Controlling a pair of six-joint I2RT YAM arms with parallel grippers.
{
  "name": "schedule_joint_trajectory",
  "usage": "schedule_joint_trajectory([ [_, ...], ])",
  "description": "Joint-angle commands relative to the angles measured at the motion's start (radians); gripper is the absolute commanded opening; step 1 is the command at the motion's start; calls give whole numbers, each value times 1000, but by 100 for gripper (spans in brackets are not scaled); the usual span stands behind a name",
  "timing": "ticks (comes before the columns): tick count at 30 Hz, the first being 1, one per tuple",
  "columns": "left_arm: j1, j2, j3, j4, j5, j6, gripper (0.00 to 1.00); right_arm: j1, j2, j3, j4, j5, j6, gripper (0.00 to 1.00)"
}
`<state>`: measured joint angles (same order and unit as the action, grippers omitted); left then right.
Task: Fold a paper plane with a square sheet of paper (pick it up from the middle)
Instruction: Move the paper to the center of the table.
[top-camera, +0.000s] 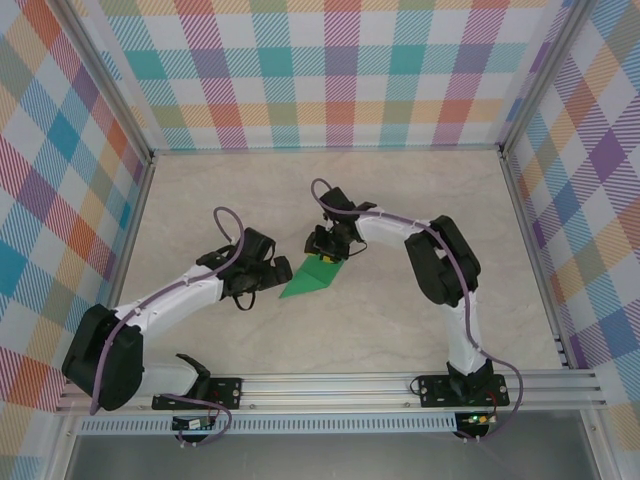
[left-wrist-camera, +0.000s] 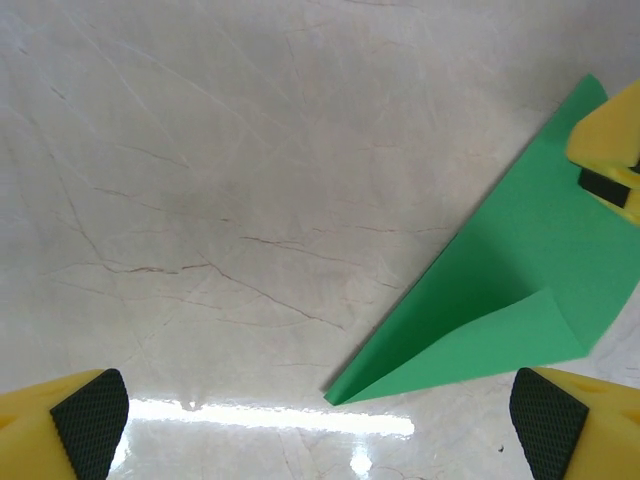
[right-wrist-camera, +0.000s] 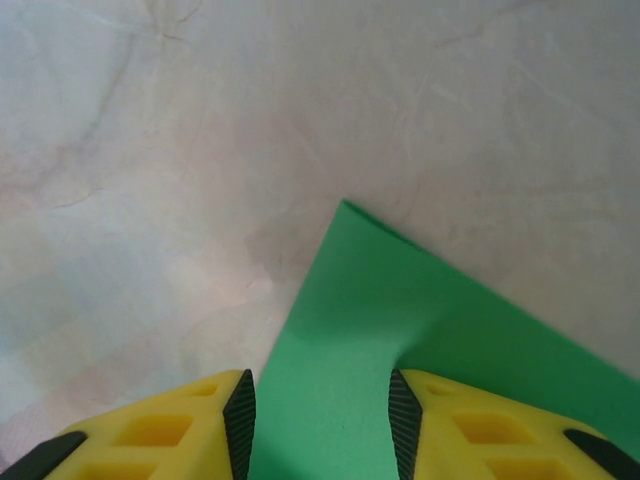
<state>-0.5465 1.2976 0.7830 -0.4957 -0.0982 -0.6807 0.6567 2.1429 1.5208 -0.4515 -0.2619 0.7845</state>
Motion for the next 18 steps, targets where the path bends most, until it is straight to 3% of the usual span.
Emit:
schedule_joint_trajectory([
  [1, 20, -22, 25, -42, -4, -2, 100, 12, 51, 60, -110, -4, -154, 40],
  [12, 25, -35, 33, -39, 30, 29, 100, 12, 21, -71, -239, 2, -735, 40],
  [18, 25, -47, 17, 12, 98, 53, 100, 12, -39, -55, -268, 9, -916, 37],
])
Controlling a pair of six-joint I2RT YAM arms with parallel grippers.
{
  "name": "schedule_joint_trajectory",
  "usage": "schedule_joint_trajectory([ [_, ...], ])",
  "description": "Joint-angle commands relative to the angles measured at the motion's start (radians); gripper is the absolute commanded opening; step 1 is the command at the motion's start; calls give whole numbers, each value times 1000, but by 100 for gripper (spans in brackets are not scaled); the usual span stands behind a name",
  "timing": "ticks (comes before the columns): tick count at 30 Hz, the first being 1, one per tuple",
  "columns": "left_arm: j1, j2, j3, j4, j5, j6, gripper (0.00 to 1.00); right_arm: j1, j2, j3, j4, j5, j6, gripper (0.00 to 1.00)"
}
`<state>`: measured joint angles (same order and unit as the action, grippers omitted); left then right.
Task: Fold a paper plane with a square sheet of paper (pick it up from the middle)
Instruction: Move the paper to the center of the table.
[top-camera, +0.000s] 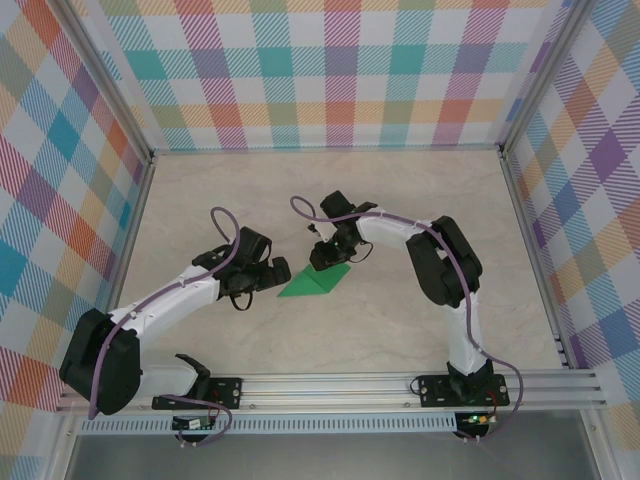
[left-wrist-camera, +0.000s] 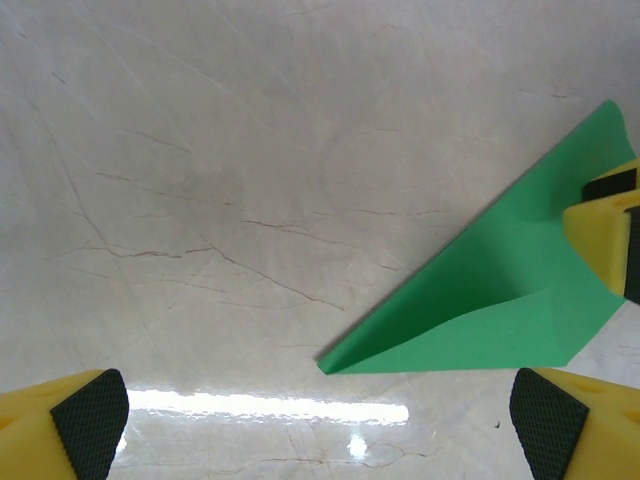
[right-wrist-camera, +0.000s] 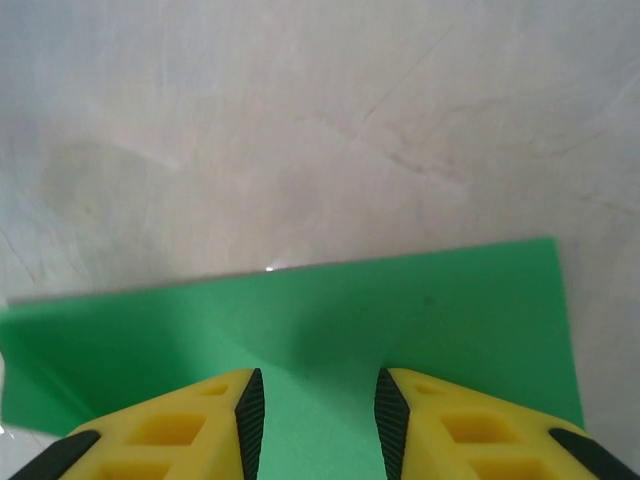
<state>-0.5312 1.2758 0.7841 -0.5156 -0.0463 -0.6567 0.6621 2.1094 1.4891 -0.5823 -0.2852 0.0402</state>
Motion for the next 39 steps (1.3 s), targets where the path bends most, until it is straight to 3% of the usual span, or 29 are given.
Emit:
schedule_joint_trajectory([
  [1, 10, -27, 13, 39, 60, 35, 100, 7, -8, -15, -145, 42, -190, 37],
  [4, 9, -39, -9, 94, 147, 71, 99, 5, -23, 21, -164, 58, -213, 37],
  [7, 9, -46, -53, 179, 224, 121, 98, 1, -69, 58, -143, -10, -147, 41],
  [15, 8, 54, -68, 304, 245, 215, 99, -47, -243, -24, 13, -69, 285, 52],
  [21, 8, 144, -48, 323, 266, 215, 99, -78, -374, -155, 92, -39, 481, 57],
  [33, -33, 258, -19, 312, 330, 223, 97, -90, -483, -283, 112, 21, 612, 64],
  [39, -77, 227, -27, 289, 351, 236, 94, -97, -506, -308, 53, 64, 663, 63],
])
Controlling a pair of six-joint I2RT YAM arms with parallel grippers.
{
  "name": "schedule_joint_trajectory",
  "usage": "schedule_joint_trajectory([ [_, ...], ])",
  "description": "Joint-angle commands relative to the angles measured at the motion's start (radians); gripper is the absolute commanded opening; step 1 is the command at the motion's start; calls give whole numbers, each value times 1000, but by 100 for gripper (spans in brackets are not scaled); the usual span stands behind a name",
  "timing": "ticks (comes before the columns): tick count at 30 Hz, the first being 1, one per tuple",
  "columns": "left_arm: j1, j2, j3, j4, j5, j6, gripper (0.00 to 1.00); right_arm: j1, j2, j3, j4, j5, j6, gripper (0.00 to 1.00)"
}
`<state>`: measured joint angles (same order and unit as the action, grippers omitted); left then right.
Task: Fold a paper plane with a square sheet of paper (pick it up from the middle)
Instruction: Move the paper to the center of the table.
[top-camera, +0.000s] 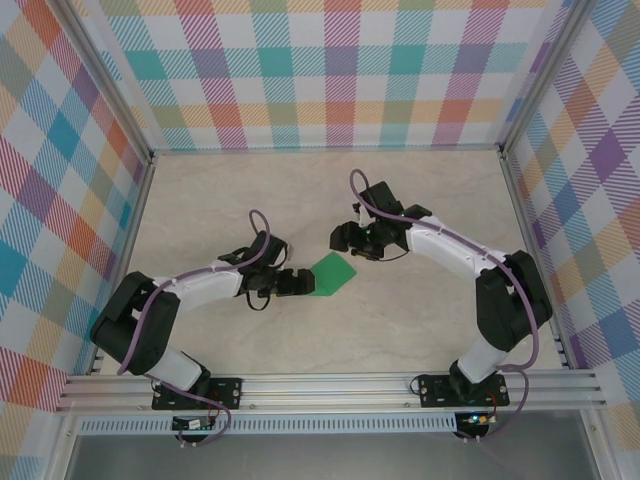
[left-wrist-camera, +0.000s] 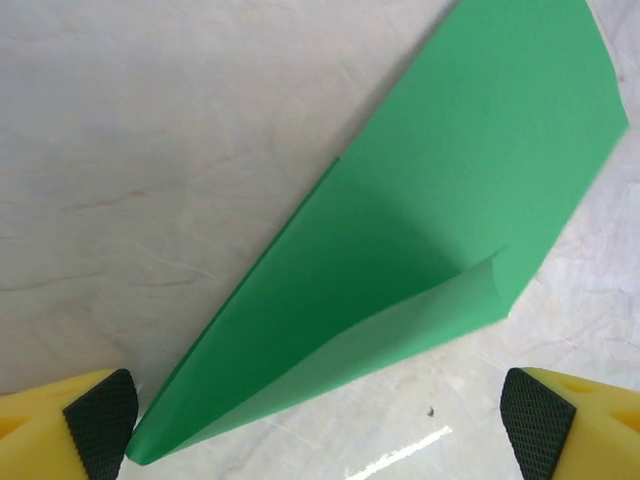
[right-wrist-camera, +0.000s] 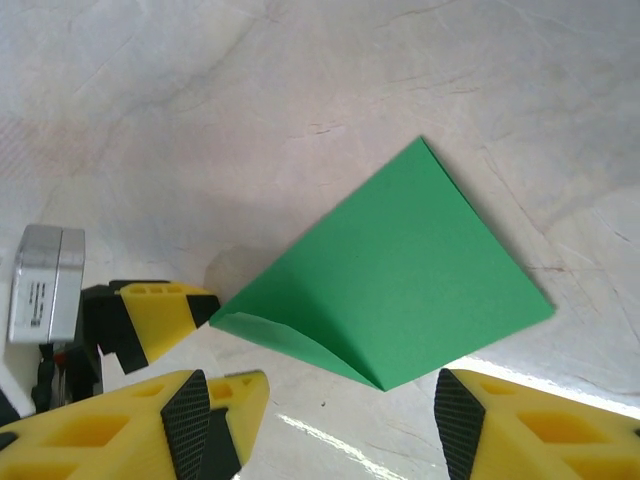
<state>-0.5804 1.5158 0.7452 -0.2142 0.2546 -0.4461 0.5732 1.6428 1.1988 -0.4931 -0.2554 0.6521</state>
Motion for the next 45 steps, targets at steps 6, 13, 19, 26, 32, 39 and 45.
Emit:
schedule_joint_trajectory([
  [6, -73, -58, -20, 1, 125, 41, 90, -37, -110, -132, -32, 44, 187, 62],
  [13, -96, -67, 21, -118, -97, 33, 76, -41, -146, -246, 23, 13, 274, 61],
  [19, -98, -107, 42, -84, -111, 30, 55, -41, -146, -277, 52, -10, 304, 61],
  [26, -109, -76, 51, 44, 20, 7, 28, -40, -133, -325, 125, -66, 353, 62],
  [32, -116, 16, 93, 60, -43, -41, 17, -41, -100, -338, 170, -103, 371, 62],
  [39, -117, 87, 113, 76, -143, -96, 14, -37, -56, -344, 232, -166, 397, 62],
  [45, -117, 115, 87, 57, -194, -141, 12, -10, -6, -329, 261, -176, 420, 62],
])
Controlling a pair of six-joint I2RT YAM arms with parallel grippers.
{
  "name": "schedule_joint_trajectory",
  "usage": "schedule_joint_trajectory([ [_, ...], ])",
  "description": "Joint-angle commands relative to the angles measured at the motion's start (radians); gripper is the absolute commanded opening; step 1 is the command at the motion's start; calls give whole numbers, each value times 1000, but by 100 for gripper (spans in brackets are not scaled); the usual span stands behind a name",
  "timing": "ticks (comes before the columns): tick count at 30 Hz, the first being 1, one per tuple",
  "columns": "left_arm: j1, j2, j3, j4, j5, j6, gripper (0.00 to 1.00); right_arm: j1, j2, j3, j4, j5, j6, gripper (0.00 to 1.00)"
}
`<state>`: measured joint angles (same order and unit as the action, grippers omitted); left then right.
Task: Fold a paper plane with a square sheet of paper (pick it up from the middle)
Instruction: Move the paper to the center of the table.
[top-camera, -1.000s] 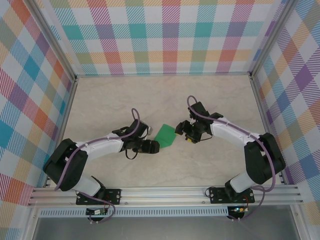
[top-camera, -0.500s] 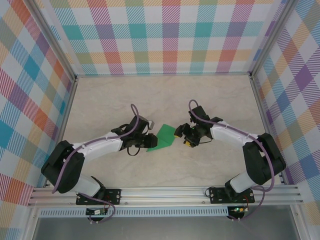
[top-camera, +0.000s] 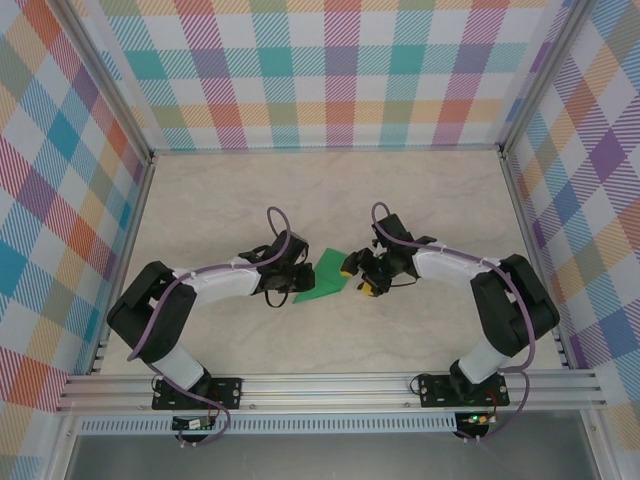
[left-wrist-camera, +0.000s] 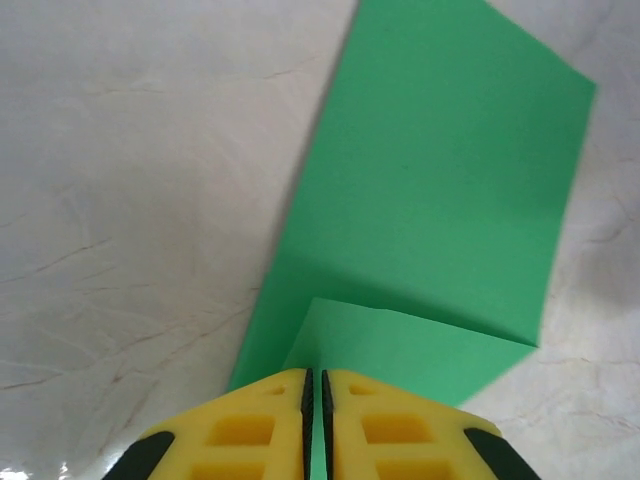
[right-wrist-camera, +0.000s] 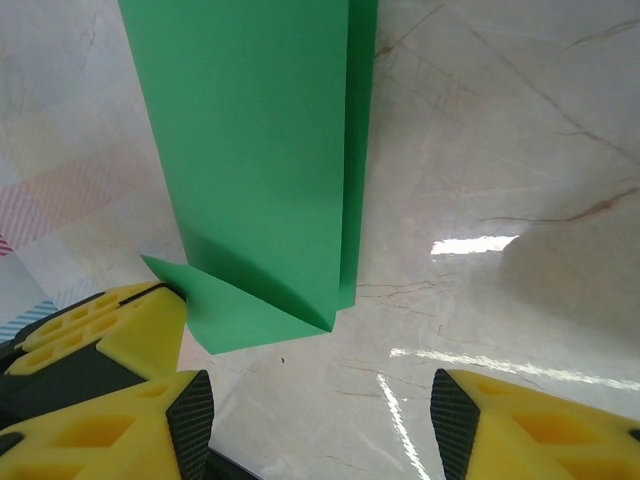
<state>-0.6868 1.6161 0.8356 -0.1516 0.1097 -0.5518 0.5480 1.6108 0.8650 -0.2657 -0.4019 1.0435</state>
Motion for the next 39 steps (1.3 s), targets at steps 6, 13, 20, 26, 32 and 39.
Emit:
schedule_joint_trajectory([
  [6, -11, 21, -21, 1, -50, -51, 12, 38, 73, 25, 55, -31, 47, 61],
  [13, -11, 31, -23, 4, -47, -53, 12, 51, 101, 25, 122, -48, 58, 55],
  [20, -11, 33, -24, -2, -51, -54, 11, 55, 128, 26, 160, -57, 62, 49],
  [26, -11, 34, -26, -2, -52, -54, 11, 58, 143, 37, 169, -59, 56, 47],
  [32, -11, 36, -24, -6, -54, -54, 11, 60, 149, 35, 196, -71, 52, 44],
  [39, -11, 33, -23, -12, -62, -53, 11, 59, 140, 9, 267, -89, 57, 40],
])
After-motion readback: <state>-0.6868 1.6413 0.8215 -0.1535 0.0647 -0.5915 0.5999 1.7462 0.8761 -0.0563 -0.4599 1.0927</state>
